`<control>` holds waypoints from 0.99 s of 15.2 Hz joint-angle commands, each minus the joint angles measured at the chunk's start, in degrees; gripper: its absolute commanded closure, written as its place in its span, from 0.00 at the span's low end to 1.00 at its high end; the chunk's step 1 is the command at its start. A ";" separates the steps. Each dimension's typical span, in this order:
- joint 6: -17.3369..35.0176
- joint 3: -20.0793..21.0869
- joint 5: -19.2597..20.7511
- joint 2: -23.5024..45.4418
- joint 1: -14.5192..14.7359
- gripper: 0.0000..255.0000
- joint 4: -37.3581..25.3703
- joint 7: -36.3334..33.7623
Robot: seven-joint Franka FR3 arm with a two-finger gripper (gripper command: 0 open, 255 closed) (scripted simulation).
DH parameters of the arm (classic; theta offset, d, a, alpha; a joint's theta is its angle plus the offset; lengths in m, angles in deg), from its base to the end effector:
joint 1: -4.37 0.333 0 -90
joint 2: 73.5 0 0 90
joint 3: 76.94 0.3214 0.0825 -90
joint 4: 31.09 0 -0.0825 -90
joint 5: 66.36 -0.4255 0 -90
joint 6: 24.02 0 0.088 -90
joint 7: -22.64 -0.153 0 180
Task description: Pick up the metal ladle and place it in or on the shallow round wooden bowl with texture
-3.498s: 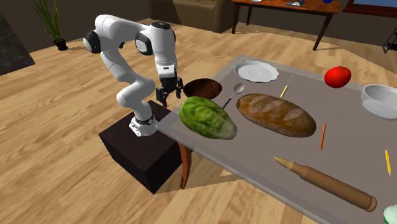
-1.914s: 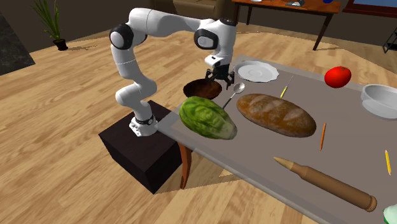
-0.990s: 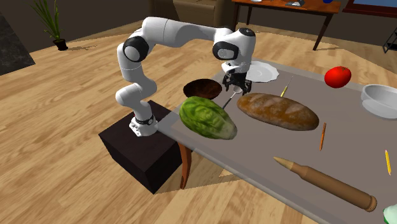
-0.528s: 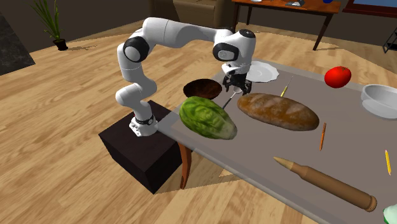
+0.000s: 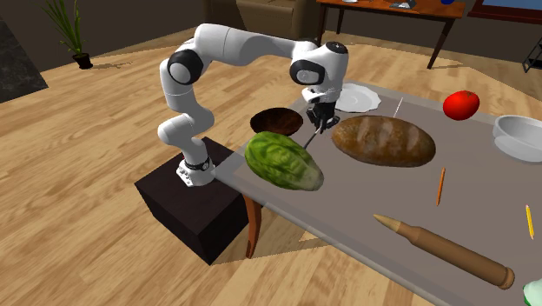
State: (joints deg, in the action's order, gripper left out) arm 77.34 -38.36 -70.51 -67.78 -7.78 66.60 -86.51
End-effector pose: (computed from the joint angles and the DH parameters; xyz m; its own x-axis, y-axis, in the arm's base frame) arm 0.5617 0.2777 0.4844 0.1058 -0.9871 -0.1202 -0.9919 -0.1134 0.0581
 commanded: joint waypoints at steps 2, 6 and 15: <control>-0.08 -0.01 0.24 0.58 0.08 1.00 0.07 -0.12; -2.62 -0.11 0.42 0.81 -0.03 1.00 -2.65 -0.10; -9.75 0.11 1.14 1.90 0.50 1.00 -10.74 -1.29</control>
State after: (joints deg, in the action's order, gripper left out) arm 68.38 -38.28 -69.45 -65.99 -7.35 56.74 -87.66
